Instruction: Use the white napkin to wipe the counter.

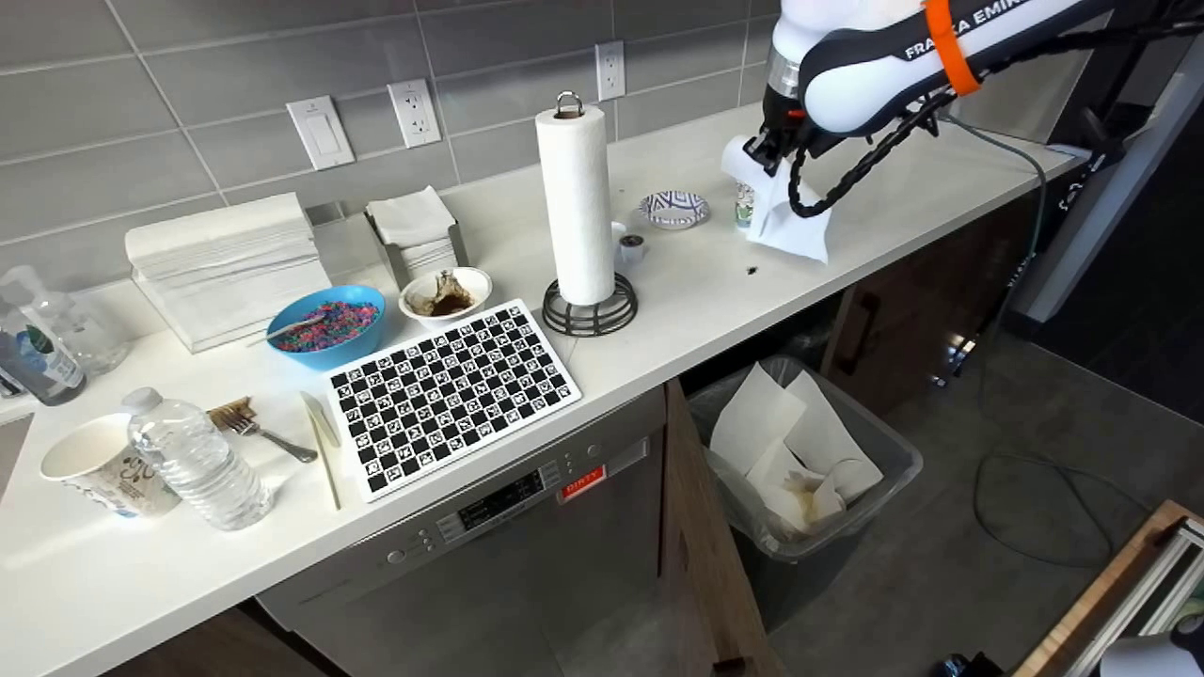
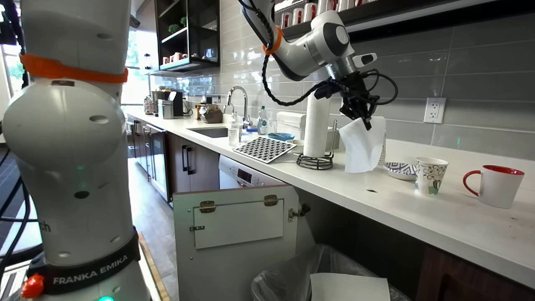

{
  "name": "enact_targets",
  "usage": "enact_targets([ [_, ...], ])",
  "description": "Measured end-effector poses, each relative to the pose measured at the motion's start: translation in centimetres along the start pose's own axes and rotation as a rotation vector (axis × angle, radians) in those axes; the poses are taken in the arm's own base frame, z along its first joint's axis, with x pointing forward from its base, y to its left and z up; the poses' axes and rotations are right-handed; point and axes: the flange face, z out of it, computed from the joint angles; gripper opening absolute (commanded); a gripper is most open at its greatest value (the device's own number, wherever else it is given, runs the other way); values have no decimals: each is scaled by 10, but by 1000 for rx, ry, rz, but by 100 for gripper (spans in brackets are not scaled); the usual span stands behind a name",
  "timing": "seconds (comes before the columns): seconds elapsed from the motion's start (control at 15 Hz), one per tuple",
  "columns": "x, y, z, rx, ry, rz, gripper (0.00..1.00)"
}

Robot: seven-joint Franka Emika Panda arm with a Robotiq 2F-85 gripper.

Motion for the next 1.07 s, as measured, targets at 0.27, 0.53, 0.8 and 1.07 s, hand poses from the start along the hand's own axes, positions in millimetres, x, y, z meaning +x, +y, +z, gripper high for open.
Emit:
enact_targets([
  [0.27, 5, 0, 1, 1, 8, 4, 0],
  [0.53, 11, 0, 3, 9, 13, 14, 40],
  [0.8, 15, -3, 9, 17, 11, 21, 72],
  [1.07, 17, -5, 14, 18, 6, 20, 99],
])
